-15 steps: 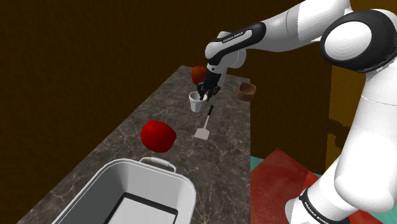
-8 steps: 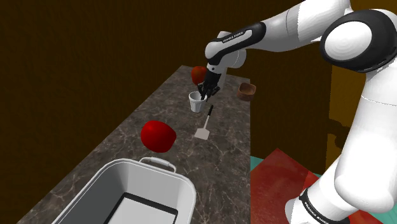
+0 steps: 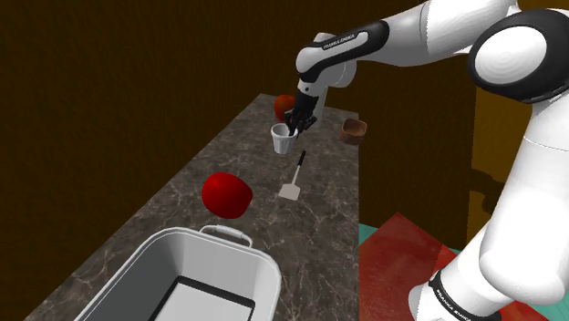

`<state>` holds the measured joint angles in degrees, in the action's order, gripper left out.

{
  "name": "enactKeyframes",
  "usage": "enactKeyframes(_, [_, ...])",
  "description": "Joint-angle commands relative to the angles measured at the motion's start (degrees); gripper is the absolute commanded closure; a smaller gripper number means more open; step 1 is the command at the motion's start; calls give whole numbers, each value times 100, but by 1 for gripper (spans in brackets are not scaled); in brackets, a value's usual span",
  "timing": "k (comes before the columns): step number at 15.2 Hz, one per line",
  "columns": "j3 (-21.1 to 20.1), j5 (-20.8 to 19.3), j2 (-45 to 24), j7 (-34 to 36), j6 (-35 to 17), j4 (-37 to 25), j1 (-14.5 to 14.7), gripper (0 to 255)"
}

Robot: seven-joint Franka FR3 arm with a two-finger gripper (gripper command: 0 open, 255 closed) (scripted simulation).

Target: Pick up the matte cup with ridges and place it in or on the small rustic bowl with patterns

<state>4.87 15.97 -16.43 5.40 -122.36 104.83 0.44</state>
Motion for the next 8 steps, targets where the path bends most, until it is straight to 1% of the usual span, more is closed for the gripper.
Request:
enactKeyframes(1, [8, -24, 68, 31, 118, -53, -1, 255])
enactKeyframes(8, [29, -104, 249, 155, 582, -349, -1, 255])
